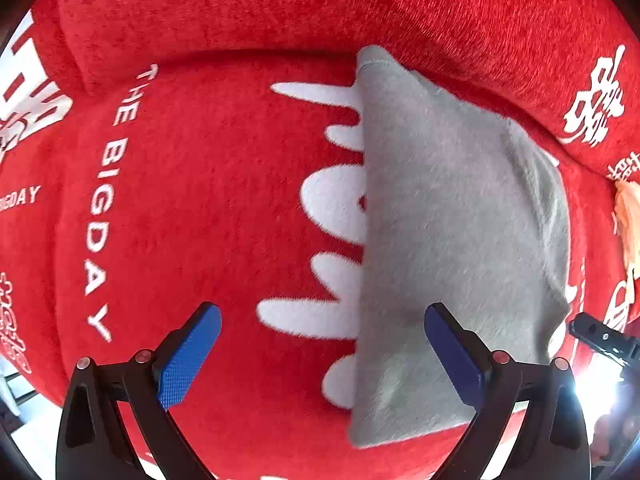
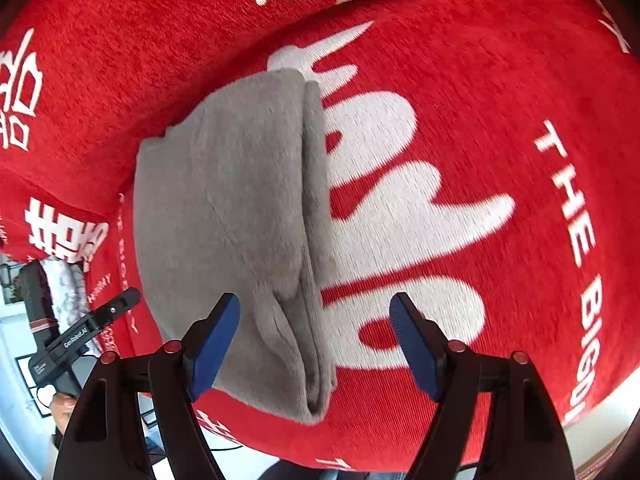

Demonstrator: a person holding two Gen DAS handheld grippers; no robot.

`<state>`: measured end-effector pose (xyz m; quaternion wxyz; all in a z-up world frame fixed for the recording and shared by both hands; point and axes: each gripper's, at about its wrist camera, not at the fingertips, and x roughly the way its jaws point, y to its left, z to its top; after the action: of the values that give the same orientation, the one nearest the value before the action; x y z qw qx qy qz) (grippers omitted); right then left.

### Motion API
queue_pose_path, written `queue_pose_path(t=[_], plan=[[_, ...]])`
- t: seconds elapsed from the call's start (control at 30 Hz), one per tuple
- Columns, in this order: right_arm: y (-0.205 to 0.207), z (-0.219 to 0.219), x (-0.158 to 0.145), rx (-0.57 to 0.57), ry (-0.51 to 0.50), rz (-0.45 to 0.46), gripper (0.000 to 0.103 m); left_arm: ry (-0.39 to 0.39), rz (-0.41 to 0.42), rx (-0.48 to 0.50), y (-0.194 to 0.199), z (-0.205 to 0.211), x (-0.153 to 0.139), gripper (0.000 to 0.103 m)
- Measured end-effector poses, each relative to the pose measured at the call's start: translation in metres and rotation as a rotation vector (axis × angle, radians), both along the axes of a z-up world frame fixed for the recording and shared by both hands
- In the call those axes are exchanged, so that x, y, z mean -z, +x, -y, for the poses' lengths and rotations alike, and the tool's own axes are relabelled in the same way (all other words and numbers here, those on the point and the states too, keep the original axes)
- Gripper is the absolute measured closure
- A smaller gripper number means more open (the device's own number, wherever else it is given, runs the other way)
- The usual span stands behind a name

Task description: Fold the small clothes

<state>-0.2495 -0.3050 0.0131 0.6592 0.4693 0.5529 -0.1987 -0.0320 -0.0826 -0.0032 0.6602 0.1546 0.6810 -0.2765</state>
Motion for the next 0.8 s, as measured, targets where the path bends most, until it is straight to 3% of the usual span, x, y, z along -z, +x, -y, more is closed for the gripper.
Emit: queue_pose_path(t=[0.23,0.37,0.6,0.8], plan=[[0.006,0.024,0.021,0.033,0.102,0.11,0.023,-0.097,-0.084,-0.021,0.021,0.013,0.013,0.001],[0.009,0.035,0.037,0.028,0.142,0.12,0.023,-0.146,-0.163,-0.005,0.03,0.021,0.032,0.001],[0.022,0.045,0.052,-0.008,0.266,0.234,0.021,-0.229,-0.291,0.018,0.023,0.044,0.052,0.001],[0.042,0.045,0.059,-0.049,0.314,0.293,0.015,-0.241,-0.253,0.076,0.015,0.072,0.053,0.001]])
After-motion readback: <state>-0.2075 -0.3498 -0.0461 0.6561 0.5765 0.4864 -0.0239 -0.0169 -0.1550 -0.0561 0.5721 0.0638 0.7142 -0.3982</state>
